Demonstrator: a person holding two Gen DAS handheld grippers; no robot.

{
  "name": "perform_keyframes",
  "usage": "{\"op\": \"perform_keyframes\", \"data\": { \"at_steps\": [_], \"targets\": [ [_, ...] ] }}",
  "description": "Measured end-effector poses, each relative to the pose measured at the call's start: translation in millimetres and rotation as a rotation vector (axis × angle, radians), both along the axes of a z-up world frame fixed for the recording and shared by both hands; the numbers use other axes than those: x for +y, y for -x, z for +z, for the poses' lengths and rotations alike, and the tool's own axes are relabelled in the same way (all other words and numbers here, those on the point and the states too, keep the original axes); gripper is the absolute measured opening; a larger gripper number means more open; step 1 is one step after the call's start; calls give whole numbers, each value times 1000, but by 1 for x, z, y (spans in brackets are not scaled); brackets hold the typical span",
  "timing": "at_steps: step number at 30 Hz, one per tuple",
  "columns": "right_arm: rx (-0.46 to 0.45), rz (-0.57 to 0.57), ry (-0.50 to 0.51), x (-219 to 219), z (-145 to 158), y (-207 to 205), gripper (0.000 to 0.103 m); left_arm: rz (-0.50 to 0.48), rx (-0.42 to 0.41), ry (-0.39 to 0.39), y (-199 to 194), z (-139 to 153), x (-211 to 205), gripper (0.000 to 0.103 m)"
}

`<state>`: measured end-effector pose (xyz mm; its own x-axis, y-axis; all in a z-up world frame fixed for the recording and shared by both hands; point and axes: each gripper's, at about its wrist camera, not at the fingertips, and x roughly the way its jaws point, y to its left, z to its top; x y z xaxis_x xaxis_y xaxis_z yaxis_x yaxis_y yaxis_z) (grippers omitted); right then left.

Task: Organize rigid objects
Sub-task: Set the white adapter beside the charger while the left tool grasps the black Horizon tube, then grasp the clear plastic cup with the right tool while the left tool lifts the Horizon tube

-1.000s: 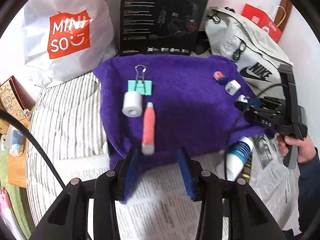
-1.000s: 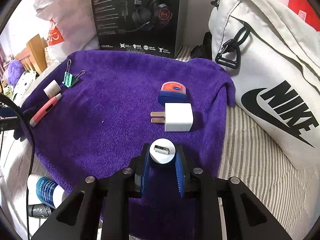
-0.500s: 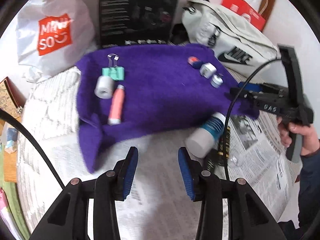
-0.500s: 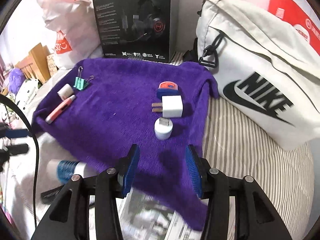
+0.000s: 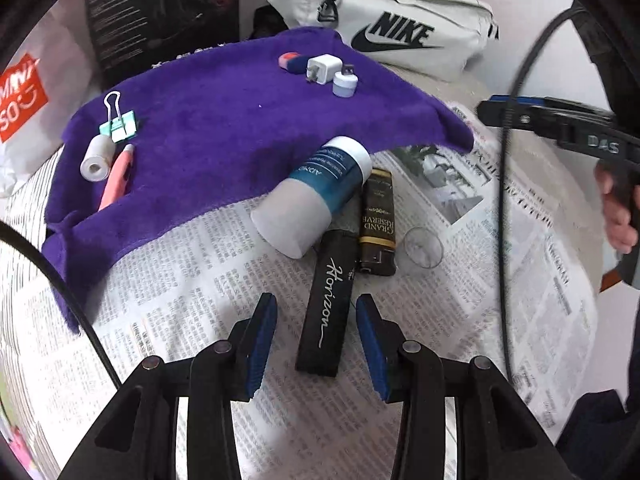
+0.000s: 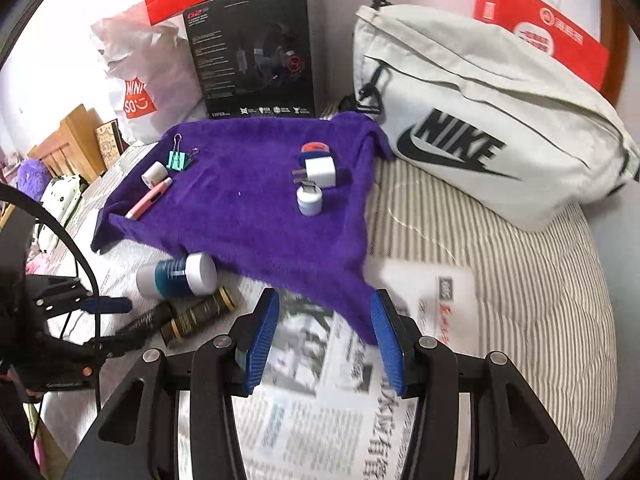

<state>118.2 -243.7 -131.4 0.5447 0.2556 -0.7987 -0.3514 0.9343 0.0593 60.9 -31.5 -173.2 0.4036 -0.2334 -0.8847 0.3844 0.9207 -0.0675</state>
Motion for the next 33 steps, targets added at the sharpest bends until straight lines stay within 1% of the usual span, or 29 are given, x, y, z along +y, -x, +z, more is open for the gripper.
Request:
{"op": "perform_keyframes", "data": {
  "at_steps": [2, 3, 5, 10, 16, 20, 23, 27, 30, 32, 33],
  "targets": [
    [11, -15, 6, -6, -4, 5, 48, -17, -13, -21, -1, -1, -4, 37],
    [14, -20, 4, -9, -6, 7, 48, -18, -16, -27, -1, 0, -5, 31],
    [27, -35, -4, -17, -10, 11, 48, -22, -15, -23, -2, 0, -5, 25],
    [53, -57, -9, -25, -18, 15, 48, -36, -9, -42, 4, 1, -6, 24],
    [57, -37, -6, -18, -20, 17, 48, -45, -20, -64, 3, 0, -11, 25],
    [63, -14, -6, -10, -22, 20, 48, -44, -18, -53, 0, 0, -10, 23],
    [69, 13, -9, -1, -25, 24, 48, -12, -17, -58, 1, 1, -2, 23],
    [67, 71, -12, 16, -26, 31, 48, 55, -9, -44, 12, 1, 25, 23],
    [64, 124, -24, 33, -27, 37, 48, 136, -6, -25, 19, 0, 51, 23],
    [66, 164, -35, 46, -28, 41, 48, 207, -4, -13, 19, -1, 68, 23],
    [67, 183, -37, 52, -29, 43, 48, 223, -5, -2, 18, -2, 72, 23]
  ]
}}
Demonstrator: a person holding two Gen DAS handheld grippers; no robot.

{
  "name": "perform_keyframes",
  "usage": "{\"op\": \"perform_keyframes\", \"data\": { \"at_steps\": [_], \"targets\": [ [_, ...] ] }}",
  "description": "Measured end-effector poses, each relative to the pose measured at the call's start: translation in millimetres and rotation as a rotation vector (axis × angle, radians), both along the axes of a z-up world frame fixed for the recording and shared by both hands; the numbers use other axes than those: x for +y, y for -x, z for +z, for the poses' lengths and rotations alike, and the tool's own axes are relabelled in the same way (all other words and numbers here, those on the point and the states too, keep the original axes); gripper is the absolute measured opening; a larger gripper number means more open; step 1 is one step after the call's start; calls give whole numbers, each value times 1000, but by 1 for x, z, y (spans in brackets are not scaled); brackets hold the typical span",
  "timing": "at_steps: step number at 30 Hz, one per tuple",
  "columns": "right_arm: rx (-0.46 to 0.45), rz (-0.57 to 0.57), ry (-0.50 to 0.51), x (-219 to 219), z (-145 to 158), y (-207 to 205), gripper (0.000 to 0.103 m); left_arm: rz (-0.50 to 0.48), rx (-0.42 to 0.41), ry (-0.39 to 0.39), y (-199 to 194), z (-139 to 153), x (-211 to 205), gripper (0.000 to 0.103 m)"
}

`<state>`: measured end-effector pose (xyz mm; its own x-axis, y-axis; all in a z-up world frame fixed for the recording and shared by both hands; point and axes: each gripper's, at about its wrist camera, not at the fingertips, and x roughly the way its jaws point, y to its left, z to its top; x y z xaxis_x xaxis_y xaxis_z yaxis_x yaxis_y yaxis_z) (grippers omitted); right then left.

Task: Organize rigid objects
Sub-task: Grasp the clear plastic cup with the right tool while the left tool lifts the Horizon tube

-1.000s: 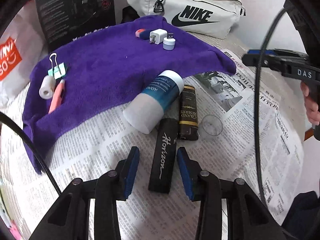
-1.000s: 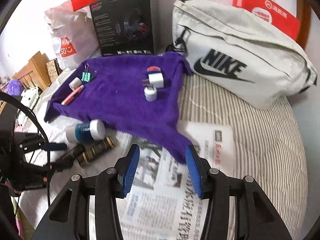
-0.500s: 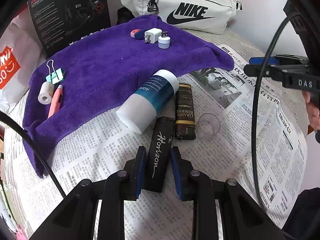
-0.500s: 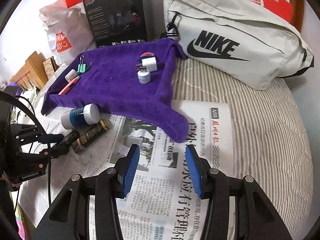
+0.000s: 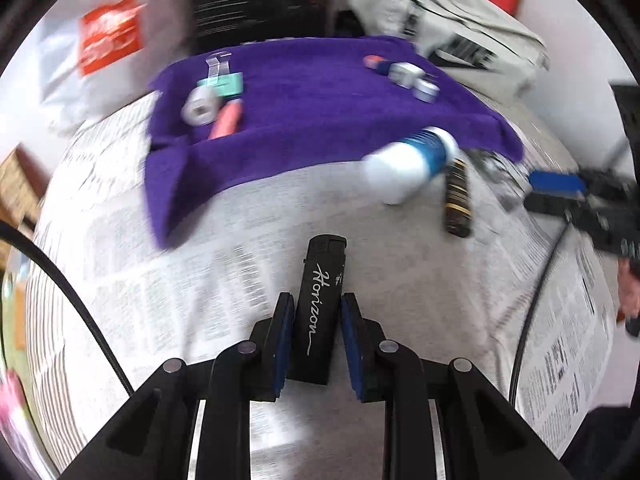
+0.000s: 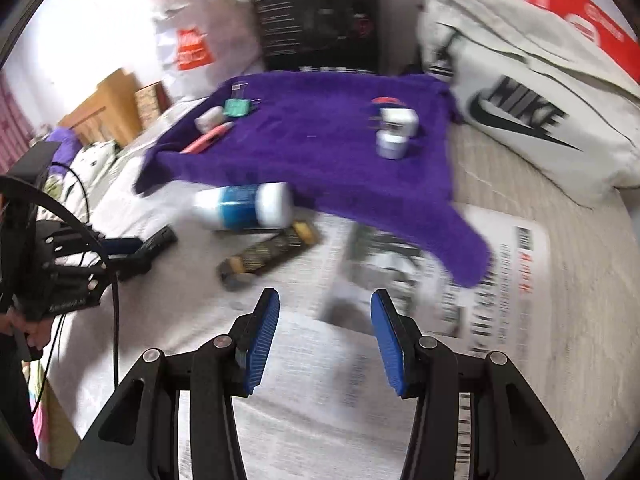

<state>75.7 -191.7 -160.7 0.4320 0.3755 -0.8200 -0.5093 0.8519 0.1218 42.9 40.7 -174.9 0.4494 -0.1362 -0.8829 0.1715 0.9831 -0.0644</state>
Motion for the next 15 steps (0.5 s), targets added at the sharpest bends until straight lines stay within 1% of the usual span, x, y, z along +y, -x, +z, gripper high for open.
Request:
{"op": "perform_keyframes", "data": {
  "at_steps": [2, 5, 7, 9, 11, 12, 15],
  "targets": [
    [0, 49, 5, 13, -3, 5, 48, 24, -8, 17, 1, -1, 4, 24],
    [-25, 100, 58, 29, -9, 12, 48, 32, -24, -2, 3, -2, 0, 24],
    [-25, 113, 64, 35, -15, 12, 48, 40, -42, -20, 5, -3, -2, 24],
    [-20, 114, 73, 39, -21, 10, 48, 45, -56, -21, 8, -2, -1, 24],
    [-27, 107, 86, 42, -29, 8, 44, 46, -60, -13, 9, -2, 0, 24],
    [-48, 107, 85, 42, -30, 9, 42, 44, -60, -10, 9, -2, 1, 24],
    [-75, 111, 75, 42, -30, 10, 27, 39, -58, -8, 10, -1, 3, 23]
  ]
}}
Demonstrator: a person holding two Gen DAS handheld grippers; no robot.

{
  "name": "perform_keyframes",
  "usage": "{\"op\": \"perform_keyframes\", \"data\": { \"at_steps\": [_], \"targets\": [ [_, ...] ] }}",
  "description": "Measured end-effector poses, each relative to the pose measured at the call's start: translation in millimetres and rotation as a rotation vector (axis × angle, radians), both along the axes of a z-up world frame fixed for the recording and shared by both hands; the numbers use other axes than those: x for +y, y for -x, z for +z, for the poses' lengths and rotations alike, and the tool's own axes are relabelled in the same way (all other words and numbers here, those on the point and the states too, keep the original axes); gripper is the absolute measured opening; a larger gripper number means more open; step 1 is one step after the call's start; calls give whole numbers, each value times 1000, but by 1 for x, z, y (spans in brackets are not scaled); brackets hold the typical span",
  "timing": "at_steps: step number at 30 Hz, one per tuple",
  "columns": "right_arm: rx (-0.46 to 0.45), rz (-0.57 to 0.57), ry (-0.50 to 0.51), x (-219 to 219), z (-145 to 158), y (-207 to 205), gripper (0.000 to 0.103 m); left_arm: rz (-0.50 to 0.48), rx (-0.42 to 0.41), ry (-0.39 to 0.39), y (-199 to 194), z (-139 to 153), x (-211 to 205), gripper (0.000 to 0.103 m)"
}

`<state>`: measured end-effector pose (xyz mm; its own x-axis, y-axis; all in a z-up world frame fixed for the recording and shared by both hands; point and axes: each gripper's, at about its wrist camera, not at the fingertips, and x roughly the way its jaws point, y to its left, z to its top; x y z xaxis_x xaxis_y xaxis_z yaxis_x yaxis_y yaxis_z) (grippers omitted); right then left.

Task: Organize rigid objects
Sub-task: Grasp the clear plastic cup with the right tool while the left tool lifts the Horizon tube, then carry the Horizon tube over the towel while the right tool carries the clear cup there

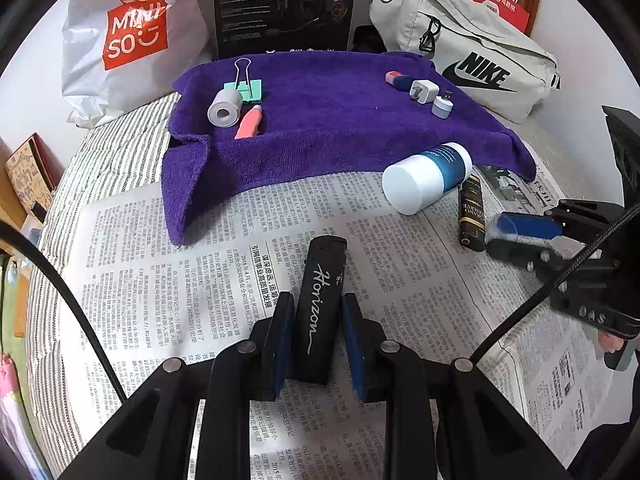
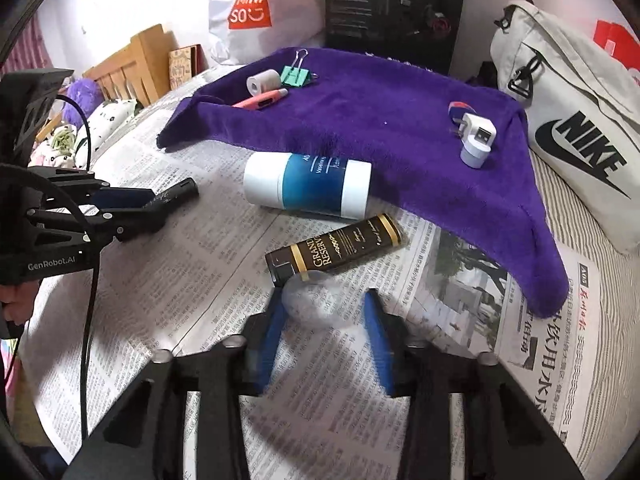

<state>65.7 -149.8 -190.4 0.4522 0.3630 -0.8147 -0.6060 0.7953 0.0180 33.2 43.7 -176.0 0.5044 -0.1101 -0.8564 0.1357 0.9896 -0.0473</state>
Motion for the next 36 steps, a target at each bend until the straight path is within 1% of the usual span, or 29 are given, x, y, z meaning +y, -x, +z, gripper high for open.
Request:
{"op": "perform_keyframes", "data": {
  "at_steps": [4, 9, 12, 15, 18, 26, 29, 33, 34, 36],
  "targets": [
    [7, -12, -13, -9, 5, -2, 27, -3, 5, 2, -1, 0, 0, 23],
    [27, -33, 6, -15, 3, -7, 27, -2, 1, 21, -2, 0, 2, 23],
    [24, -39, 12, -17, 4, -7, 27, -7, 8, 23, -3, 0, 3, 22],
    [15, -45, 1, -22, 12, -9, 27, -5, 21, 47, -5, 1, 6, 22],
    [9, -49, -6, -26, 20, -12, 27, 10, 16, 58, -7, 7, 11, 22],
    [-15, -79, -35, -40, 39, -30, 27, 13, -7, 42, -13, 23, 15, 21],
    [-13, -79, -37, -41, 38, -34, 27, 6, 16, 32, -17, 16, 14, 21],
    [-4, -78, -33, -40, 34, -35, 27, -7, 73, 6, -20, -4, 8, 21],
    [0, -77, -32, -40, 33, -35, 27, -11, 61, -3, -19, -4, 6, 21],
    [3, -75, -28, -38, 31, -35, 27, -10, 66, -8, -21, -4, 5, 21]
  ]
}}
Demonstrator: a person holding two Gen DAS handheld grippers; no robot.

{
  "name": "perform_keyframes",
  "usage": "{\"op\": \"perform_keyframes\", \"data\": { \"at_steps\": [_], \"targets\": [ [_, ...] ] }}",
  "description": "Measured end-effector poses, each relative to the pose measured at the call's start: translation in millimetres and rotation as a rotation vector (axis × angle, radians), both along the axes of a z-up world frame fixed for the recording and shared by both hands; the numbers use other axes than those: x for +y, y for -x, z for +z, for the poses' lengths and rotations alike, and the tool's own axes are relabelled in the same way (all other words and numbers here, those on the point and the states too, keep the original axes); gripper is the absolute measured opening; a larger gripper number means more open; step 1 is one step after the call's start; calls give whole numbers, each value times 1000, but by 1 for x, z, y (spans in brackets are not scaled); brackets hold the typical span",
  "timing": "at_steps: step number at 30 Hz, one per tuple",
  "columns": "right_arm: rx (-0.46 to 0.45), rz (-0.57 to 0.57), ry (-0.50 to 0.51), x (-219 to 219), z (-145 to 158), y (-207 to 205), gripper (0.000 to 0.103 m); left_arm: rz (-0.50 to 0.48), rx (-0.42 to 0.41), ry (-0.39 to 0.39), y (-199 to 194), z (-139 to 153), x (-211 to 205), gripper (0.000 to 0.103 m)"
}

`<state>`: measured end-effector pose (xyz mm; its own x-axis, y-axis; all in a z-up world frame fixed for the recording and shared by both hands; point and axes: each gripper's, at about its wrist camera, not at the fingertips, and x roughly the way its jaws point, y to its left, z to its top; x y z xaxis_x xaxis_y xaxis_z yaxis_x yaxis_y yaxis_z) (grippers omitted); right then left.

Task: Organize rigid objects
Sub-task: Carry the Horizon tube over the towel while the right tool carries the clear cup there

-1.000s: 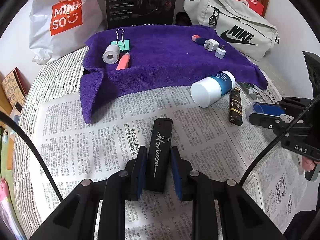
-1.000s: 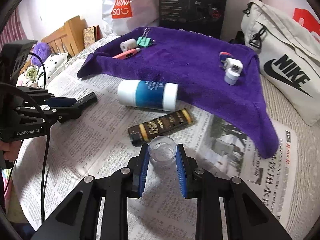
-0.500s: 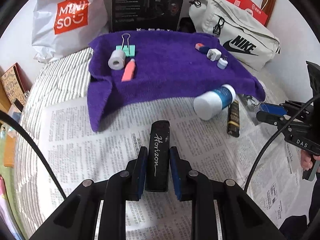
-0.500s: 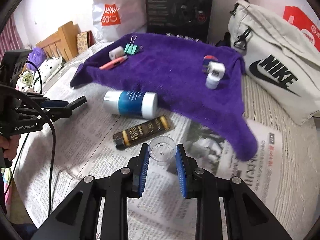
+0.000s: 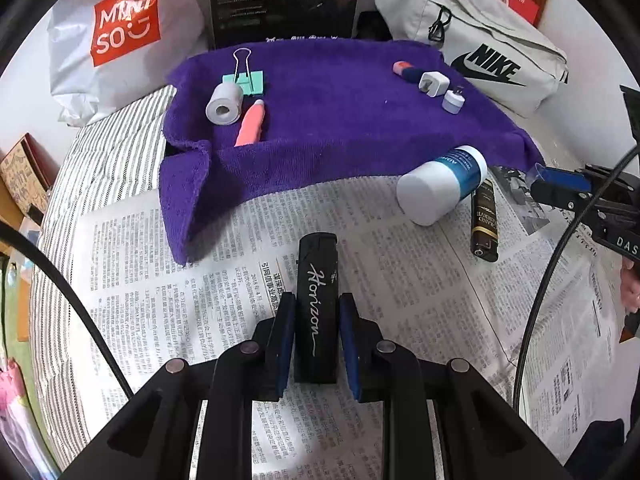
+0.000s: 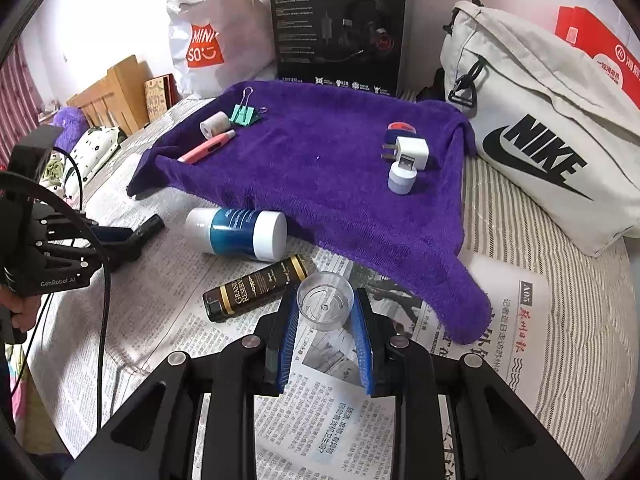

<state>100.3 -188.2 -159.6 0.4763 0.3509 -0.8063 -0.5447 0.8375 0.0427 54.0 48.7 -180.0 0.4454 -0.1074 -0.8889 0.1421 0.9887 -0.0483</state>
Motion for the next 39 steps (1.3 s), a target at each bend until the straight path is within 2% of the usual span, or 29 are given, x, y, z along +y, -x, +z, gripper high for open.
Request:
{"op": "perform_keyframes", "data": {
  "at_steps": [5, 9, 20, 26, 33, 39],
  "targets": [
    [9, 4, -3, 3, -3, 1, 27, -22, 5, -31, -7, 1, -6, 21],
    [-4, 12, -8, 3, 2, 3, 27, -13, 4, -4, -8, 4, -3, 21],
    [-43, -13, -10, -5, 22, -18, 27, -5, -83, 47, -10, 45, 3, 21],
    [-44, -49, -31, -7, 29, -40, 27, 9, -115, 75, -33, 60, 14, 21],
    [-39, -67, -37, 0, 32, -65, 27, -7, -137, 72, -64, 72, 18, 21],
    [3, -85, 0, 6, 17, -87, 27, -21, -126, 84, -85, 68, 15, 21]
  ]
}}
